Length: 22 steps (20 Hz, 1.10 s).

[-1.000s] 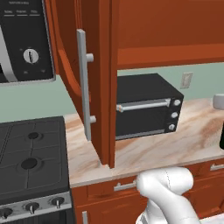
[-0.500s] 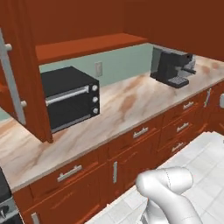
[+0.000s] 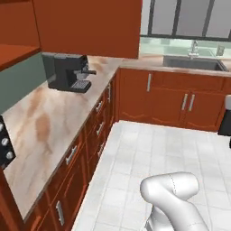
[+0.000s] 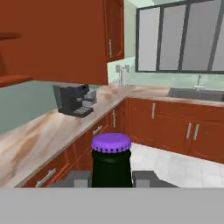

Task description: Get the candle and the beer from the cabinet and move them to the dining counter.

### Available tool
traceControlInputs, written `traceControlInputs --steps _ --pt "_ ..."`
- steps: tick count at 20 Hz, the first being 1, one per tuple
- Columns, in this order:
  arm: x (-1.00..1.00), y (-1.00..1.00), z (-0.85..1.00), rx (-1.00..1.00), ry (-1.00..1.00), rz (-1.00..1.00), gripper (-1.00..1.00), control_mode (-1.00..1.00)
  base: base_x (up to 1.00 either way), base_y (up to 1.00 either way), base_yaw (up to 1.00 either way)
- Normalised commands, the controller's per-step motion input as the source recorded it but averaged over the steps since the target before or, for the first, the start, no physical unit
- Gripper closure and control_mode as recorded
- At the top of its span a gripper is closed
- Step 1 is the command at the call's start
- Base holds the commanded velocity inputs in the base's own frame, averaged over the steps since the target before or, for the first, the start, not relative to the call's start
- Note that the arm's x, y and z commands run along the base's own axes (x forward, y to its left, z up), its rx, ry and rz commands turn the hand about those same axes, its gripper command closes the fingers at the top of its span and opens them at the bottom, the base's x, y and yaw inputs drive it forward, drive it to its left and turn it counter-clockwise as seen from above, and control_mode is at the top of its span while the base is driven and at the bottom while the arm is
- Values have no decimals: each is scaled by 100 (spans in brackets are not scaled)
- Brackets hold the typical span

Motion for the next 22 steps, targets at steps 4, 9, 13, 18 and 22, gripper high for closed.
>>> traceControlInputs --steps 4,9,13,18,22 --pt "0 0 0 0 0 0 100 100 5 3 -95" --pt "0 0 0 0 0 0 100 100 57 2 -72" --pt "0 0 0 0 0 0 100 100 97 10 -46" --pt "0 0 0 0 0 0 100 100 100 2 -13" --pt "0 0 0 0 0 0 100 100 100 -27 -8"
